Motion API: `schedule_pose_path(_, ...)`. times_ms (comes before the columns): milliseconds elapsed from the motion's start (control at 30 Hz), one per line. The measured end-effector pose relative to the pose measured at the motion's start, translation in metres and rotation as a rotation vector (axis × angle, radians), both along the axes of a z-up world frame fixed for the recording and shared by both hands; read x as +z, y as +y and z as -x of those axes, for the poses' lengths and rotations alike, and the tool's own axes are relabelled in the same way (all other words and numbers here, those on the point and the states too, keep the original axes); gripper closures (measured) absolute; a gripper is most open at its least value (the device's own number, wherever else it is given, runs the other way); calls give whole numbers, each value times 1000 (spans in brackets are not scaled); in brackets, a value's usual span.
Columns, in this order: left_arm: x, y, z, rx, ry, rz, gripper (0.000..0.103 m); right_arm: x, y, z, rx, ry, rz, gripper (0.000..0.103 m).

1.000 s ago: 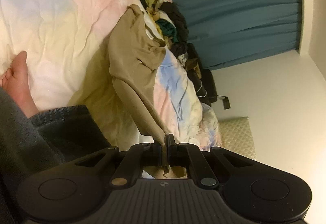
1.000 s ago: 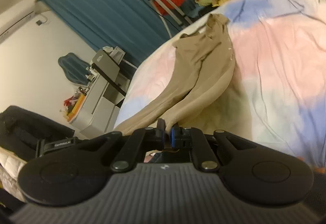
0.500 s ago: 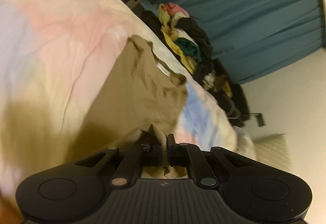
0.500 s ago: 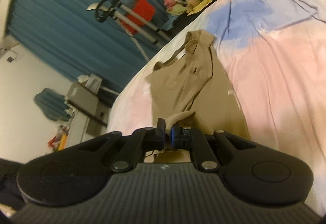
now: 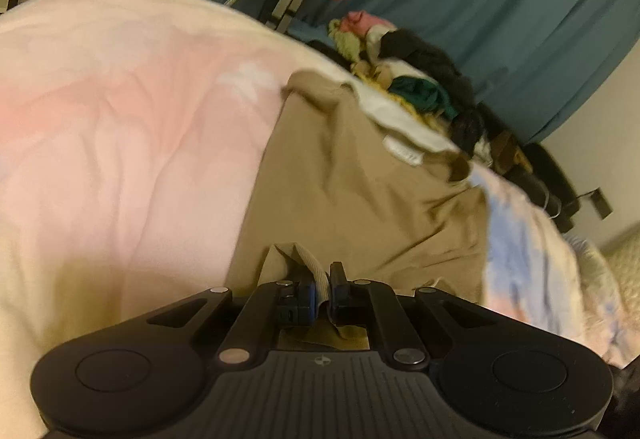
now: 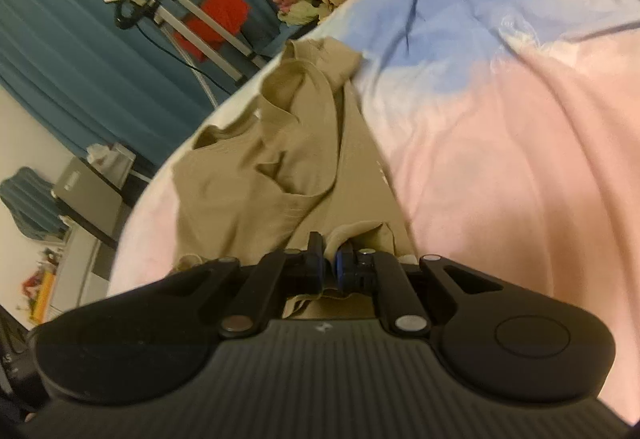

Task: Fold clothes

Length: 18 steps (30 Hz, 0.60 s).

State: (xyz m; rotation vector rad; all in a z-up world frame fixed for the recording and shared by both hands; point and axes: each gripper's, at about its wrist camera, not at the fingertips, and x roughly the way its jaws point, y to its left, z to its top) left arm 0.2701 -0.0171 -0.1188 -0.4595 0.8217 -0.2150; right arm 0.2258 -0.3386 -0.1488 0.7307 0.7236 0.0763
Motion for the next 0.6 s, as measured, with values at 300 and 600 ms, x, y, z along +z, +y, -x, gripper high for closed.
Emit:
schedule_pose_path(300,10,-13,13,-49,-86,-126,80,4,9,2,13,-19,60,91)
schedule_pose_path(600,53,-28,66,-79,-287,-275,17,56,28,47,-16,-160,227,13)
